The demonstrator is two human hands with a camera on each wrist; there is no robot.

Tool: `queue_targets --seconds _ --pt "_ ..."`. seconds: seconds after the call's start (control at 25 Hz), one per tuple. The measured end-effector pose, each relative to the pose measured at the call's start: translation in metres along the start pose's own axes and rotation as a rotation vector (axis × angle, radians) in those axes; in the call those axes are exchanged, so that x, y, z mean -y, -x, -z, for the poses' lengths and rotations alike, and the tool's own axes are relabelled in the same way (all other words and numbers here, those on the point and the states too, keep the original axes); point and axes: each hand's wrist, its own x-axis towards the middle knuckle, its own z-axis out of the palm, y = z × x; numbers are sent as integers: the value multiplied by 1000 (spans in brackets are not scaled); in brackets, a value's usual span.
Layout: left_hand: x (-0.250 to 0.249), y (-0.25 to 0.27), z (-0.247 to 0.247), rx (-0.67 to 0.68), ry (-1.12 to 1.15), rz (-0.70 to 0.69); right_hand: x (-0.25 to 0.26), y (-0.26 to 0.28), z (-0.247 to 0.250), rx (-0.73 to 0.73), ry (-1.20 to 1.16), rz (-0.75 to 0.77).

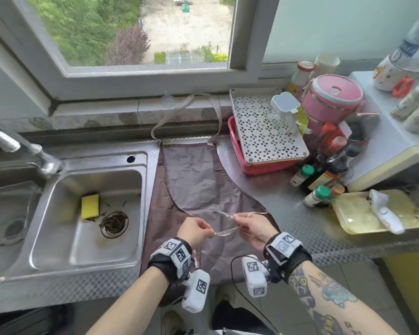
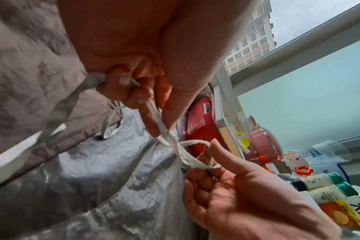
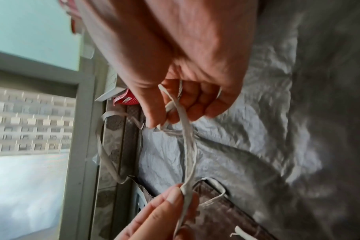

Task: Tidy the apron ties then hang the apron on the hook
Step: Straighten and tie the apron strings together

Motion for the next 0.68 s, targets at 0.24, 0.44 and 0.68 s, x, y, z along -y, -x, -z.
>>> queue_targets --seconds 0.24,0.44,0.68 --pt "-2 -10 -2 -76 -77 37 10 5 31 66 -69 -239" --pt "-10 -8 -4 -99 -125 27 11 14 34 109 236 -277" --pt "-6 -11 8 -129 -170 -17 0 16 52 19 680 -35"
